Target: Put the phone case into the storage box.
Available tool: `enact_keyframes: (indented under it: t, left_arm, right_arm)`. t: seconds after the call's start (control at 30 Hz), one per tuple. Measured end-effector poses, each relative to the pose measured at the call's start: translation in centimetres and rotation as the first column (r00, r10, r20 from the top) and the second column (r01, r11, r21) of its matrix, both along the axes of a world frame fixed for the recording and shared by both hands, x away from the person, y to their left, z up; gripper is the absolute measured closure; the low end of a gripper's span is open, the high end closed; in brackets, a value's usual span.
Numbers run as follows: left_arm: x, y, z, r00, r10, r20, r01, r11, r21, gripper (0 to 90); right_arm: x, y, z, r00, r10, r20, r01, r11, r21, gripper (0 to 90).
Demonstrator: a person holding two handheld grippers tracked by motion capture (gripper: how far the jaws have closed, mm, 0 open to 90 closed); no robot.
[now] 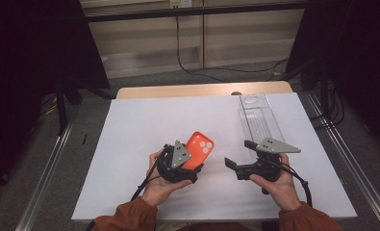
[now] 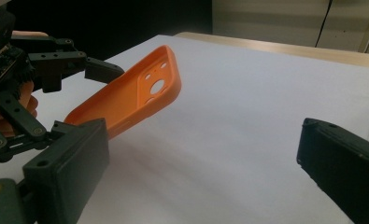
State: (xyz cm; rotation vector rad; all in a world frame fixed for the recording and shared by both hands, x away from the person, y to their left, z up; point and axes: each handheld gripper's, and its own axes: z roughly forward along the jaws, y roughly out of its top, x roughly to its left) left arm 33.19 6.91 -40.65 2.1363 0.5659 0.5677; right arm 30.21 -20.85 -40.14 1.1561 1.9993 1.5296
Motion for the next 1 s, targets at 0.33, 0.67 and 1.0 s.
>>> enact_keyframes:
  t: [0.33, 0.67, 1.0]
  left_arm:
    - [-0.5, -0.7, -0.2, 0.9996, -0.002, 0.026, 0.002, 1.0, 0.005, 15.2]
    - [-0.6, -1.2, -0.4, 0.9986, 0.02, 0.048, -0.02, 0.9998, -0.002, 15.2]
    - [-1.0, -1.8, -0.7, 0.9965, 0.025, 0.08, -0.026, 0.9997, 0.004, 15.2]
  right_arm:
    - [1.0, 0.5, 0.5, 0.9968, 0.026, -0.075, -0.026, 1.0, 0.004, 3.9]
    - [1.7, 1.1, 1.7, 0.9873, 0.03, -0.156, -0.034, 0.999, -0.021, 4.3]
    - [3.0, 2.3, 1.8, 0.951, 0.065, -0.302, -0.086, 0.995, -0.056, 8.8]
